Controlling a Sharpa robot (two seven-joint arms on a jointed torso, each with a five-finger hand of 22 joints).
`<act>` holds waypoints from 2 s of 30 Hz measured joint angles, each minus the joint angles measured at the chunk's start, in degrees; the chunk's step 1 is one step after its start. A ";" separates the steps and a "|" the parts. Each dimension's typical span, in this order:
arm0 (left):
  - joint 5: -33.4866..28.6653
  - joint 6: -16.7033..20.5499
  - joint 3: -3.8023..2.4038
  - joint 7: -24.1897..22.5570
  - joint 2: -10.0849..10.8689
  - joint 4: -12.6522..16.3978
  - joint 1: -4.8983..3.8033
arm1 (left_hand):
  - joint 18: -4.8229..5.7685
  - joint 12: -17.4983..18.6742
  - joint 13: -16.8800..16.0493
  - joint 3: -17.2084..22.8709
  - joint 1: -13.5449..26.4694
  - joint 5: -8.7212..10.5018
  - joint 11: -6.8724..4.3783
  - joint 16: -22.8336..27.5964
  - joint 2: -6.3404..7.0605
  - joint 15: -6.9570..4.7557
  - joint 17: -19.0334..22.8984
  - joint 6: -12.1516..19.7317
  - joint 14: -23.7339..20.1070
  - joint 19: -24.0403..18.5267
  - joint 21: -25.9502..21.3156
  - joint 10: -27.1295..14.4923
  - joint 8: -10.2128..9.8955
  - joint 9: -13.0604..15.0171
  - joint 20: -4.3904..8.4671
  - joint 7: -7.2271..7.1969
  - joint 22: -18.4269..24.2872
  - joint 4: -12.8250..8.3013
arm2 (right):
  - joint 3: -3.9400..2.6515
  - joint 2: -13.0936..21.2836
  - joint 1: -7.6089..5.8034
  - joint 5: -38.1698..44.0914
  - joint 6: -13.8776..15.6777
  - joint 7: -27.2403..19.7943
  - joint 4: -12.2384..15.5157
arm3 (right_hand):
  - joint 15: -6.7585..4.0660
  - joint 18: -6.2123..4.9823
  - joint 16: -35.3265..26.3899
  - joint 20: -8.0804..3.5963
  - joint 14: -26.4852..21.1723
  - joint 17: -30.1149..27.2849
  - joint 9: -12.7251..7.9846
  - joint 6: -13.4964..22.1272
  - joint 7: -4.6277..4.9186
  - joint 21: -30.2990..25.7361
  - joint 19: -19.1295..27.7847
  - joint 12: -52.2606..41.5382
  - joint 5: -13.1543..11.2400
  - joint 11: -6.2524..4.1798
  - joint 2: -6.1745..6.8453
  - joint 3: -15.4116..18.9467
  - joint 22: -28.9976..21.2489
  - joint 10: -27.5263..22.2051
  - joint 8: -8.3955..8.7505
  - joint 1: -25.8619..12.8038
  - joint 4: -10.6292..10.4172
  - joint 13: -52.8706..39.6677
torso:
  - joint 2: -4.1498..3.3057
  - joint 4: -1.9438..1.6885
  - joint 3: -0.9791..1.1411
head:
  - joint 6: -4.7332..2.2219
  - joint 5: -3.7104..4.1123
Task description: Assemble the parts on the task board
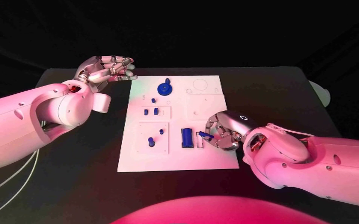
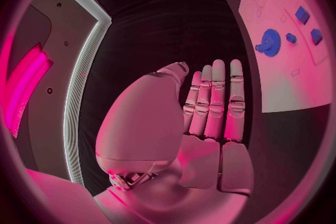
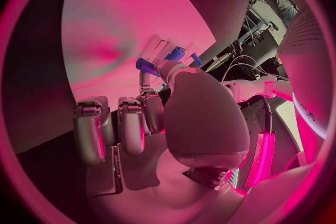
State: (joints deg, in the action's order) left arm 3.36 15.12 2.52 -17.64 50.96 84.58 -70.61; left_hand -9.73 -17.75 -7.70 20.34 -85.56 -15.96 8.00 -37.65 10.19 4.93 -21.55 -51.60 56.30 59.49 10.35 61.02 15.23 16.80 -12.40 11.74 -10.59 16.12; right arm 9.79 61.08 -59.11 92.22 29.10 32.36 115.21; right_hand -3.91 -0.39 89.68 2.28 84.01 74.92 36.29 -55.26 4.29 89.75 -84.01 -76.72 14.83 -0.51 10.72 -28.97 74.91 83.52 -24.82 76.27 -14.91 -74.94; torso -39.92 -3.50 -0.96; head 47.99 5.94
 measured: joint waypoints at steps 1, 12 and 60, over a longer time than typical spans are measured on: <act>0.00 0.00 0.00 0.00 0.00 0.01 0.00 | 0.00 0.00 0.00 0.00 0.00 0.00 0.00 0.00 0.00 0.00 0.00 0.00 0.00 0.00 0.00 0.00 0.00 0.00 0.00 0.00 0.00 0.00 | 0.00 -0.29 -0.01 -0.29 0.06 -0.02 -0.21 | 0.00 0.00 0.00 0.00 0.00 0.00 0.00 0.00 0.00 0.00 0.00 0.00 0.00 0.00 0.08 -0.06 0.00 0.00 0.00 -0.08 0.06 0.00 | -0.01 0.00 0.00 | 0.03 0.00; 0.00 -0.05 0.00 0.00 0.08 0.23 -0.01 | 0.00 0.00 0.01 0.00 0.00 0.00 0.00 0.00 0.00 0.00 0.01 0.00 0.00 0.00 0.01 0.00 0.00 0.00 0.00 0.00 0.00 0.00 | -0.01 -2.96 0.13 -3.54 -1.01 -0.08 -2.26 | 0.00 0.00 0.00 0.00 0.00 -0.01 0.03 0.00 0.00 0.00 0.00 0.01 -0.13 0.00 0.16 -3.00 0.00 0.00 -0.02 -2.58 2.06 0.01 | -0.03 0.06 0.00 | 0.34 -0.29; -0.01 -0.15 0.00 0.19 0.63 0.53 -0.01 | 0.00 0.00 -0.05 0.31 0.00 0.00 -0.01 0.00 0.00 0.00 -0.07 0.21 0.00 -0.01 0.01 0.01 0.00 -0.02 0.01 0.20 0.13 0.01 | -0.03 -4.00 0.18 -4.01 -3.93 2.11 -3.07 | 0.01 0.00 0.00 0.00 0.01 0.02 1.33 -2.70 -1.03 0.00 0.00 -1.04 0.76 -0.20 0.12 -0.14 0.01 0.21 -0.89 -19.95 -1.73 0.03 | 0.01 0.09 0.03 | 0.58 -0.10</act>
State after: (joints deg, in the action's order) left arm 3.35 14.97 2.52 -17.45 51.59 85.11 -70.62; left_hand -9.73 -17.75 -7.74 20.65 -85.56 -15.96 7.99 -37.65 10.19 4.93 -21.63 -51.40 56.30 59.49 10.36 61.03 15.22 16.77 -12.39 11.95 -10.47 16.13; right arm 9.76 57.09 -58.94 88.21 25.17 34.47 112.14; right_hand -3.91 -0.39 89.68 2.27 84.01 74.94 37.63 -57.96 3.26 89.75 -84.00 -77.77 15.59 -0.71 10.84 -29.11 74.92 83.73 -25.71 56.32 -16.64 -74.91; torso -39.91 -3.41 -0.93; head 48.57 5.83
